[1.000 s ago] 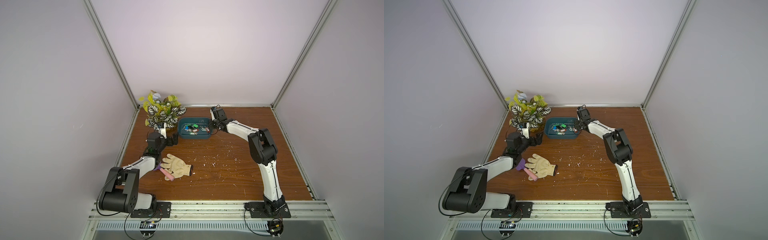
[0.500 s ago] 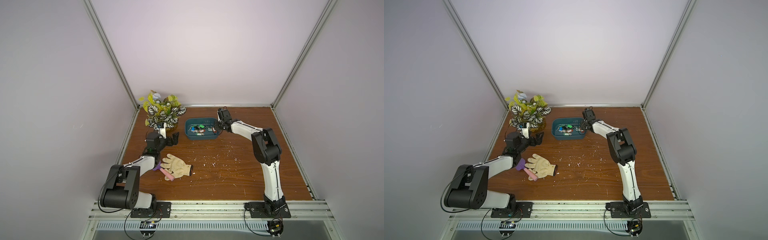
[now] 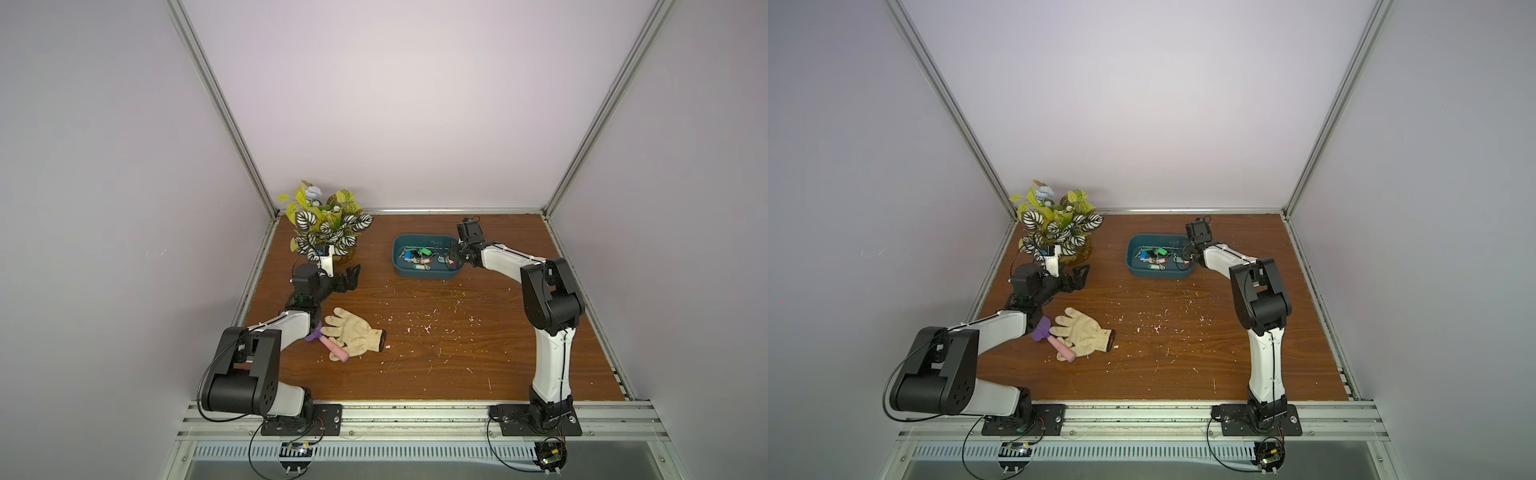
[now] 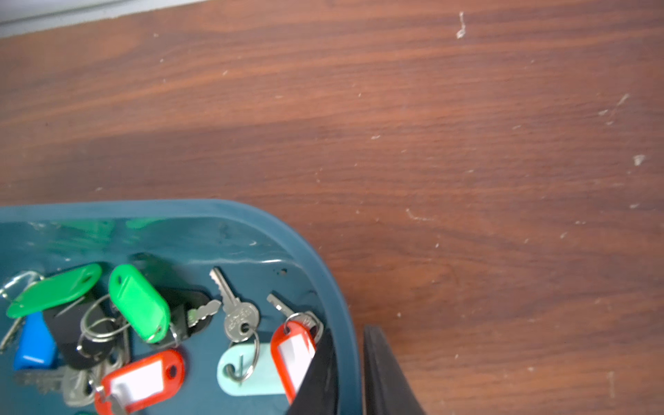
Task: Take the keys out of the storage box
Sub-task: Move the storage box to the center of the board, then pick up the key from the storage box.
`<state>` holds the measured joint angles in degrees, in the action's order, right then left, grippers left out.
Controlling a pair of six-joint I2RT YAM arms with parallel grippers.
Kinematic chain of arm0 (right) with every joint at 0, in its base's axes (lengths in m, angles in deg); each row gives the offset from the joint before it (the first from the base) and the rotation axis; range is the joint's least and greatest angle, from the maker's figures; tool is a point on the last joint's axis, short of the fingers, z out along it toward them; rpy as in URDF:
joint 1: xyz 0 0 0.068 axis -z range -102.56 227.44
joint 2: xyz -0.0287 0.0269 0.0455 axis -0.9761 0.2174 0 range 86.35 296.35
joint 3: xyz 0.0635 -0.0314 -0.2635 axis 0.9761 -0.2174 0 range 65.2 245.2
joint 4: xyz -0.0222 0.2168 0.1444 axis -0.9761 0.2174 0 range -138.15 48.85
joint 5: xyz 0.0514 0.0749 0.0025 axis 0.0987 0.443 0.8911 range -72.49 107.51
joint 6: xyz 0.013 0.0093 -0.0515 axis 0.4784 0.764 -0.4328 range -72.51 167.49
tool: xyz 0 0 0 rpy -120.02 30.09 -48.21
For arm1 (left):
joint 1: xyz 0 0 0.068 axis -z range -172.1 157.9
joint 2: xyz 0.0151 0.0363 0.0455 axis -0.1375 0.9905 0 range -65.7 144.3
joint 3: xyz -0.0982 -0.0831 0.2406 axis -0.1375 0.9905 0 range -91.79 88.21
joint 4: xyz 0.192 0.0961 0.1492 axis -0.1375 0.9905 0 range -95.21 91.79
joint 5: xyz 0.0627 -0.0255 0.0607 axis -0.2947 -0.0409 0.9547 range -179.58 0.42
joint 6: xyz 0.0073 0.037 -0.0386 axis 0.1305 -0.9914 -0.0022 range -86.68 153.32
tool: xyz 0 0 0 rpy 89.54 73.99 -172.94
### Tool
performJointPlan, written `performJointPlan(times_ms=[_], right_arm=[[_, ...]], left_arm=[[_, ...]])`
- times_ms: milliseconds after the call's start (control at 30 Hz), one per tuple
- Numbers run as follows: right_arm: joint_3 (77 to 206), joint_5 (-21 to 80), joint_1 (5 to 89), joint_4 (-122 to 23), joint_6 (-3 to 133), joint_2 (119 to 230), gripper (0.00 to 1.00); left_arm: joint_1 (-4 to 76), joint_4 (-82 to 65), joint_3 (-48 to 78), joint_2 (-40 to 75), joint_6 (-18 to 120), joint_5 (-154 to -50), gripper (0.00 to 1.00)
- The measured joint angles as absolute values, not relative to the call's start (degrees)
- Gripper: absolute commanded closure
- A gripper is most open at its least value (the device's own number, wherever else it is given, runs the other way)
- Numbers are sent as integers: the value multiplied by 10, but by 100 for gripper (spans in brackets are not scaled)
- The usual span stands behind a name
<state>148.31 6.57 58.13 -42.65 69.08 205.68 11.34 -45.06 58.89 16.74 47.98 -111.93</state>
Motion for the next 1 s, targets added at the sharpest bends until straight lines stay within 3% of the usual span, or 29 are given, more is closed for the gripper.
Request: performJointPlan(times_ms=[467, 667, 1000], right_arm=[[1520, 109, 596, -413, 617, 2036, 52], [1561, 210, 565, -402, 566, 2021, 53], [1741, 328, 495, -303, 475, 2185, 56]], left_arm=[[161, -505, 582, 202, 541, -1150, 0], [193, -517, 560, 202, 557, -1139, 0], [297, -405, 488, 202, 536, -1011, 0]])
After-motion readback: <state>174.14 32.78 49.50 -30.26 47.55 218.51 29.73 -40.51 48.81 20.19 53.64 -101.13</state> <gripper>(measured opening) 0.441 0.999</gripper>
